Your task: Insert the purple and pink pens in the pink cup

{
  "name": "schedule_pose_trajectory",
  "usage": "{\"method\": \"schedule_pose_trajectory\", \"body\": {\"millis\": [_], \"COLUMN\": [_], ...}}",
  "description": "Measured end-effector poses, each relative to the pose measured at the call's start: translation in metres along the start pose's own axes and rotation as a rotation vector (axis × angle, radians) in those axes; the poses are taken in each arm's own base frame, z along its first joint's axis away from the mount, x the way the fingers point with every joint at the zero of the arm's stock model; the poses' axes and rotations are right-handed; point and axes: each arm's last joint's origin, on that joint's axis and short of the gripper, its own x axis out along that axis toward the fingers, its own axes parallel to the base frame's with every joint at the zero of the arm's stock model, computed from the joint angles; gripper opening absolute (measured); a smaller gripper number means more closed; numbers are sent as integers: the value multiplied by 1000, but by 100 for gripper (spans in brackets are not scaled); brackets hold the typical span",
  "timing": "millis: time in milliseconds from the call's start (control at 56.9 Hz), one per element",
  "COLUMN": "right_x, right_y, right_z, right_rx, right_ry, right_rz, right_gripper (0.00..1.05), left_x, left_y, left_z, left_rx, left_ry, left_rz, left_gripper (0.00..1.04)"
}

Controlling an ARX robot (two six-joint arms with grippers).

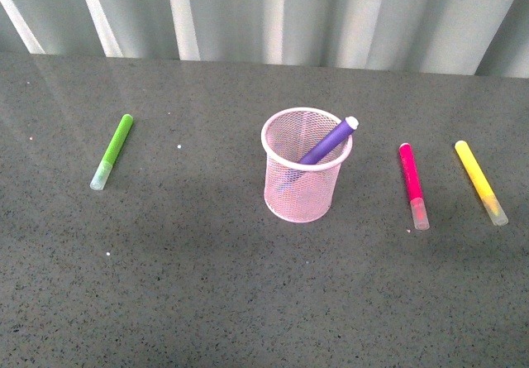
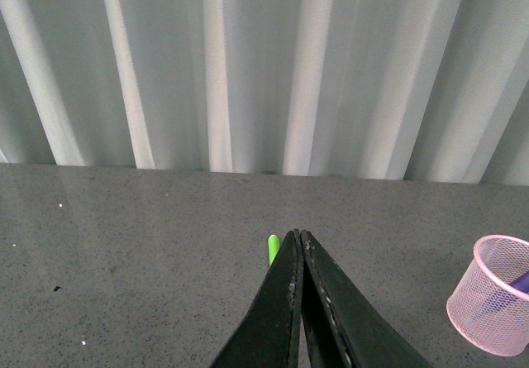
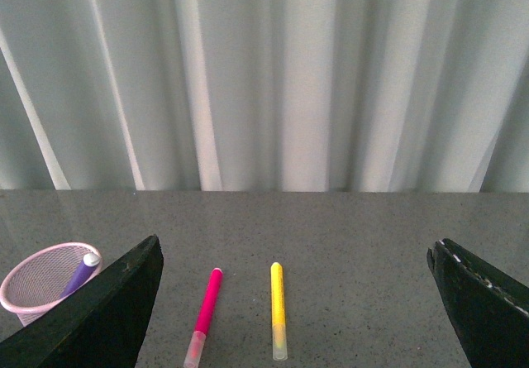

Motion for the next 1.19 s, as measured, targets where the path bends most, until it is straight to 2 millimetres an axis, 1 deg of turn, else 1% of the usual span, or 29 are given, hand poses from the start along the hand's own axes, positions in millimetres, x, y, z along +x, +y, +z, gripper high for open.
{"method": "schedule_pose_trajectory", "body": {"millis": [334,404,457,738,826,879,896,931,949,1019,1090,1142,1177,1195], "right_x": [0,0,0,0,0,0,0,0,0,0,1,6,13,15], "right_y": [0,0,0,0,0,0,0,0,0,0,-1,-2,-3,-4], "right_z": [0,0,0,0,0,0,0,0,0,0,0,6,17,20], "right_rx": [0,0,0,0,0,0,0,0,0,0,45,79,97,102], "right_ry": [0,0,0,0,0,0,0,0,0,0,91,135,114,108], "right_rz": [0,0,0,0,0,0,0,0,0,0,-63,-111,-125,-126], "right_gripper": [98,98,98,98,98,98,98,98,98,98,98,98,98,98], "left_x": [-7,-15,-18,-18,-18,-18,-18,-18,-18,-18,-18,-18,-18,-18], "left_y": [0,0,0,0,0,0,0,0,0,0,0,0,0,0], "left_z": [0,-5,-3,-3,-3,-3,-3,-3,-3,-3,-3,-3,-3,-3], "left_rx": [0,0,0,-1,0,0,0,0,0,0,0,0,0,0], "left_ry": [0,35,9,5,5,5,5,5,4,5,5,5,4,4], "left_rz": [0,1,1,1,2,2,2,1,2,2,1,2,2,2], "left_gripper": [4,4,4,4,18,28,30,37,39,52,64,72,79,81]}}
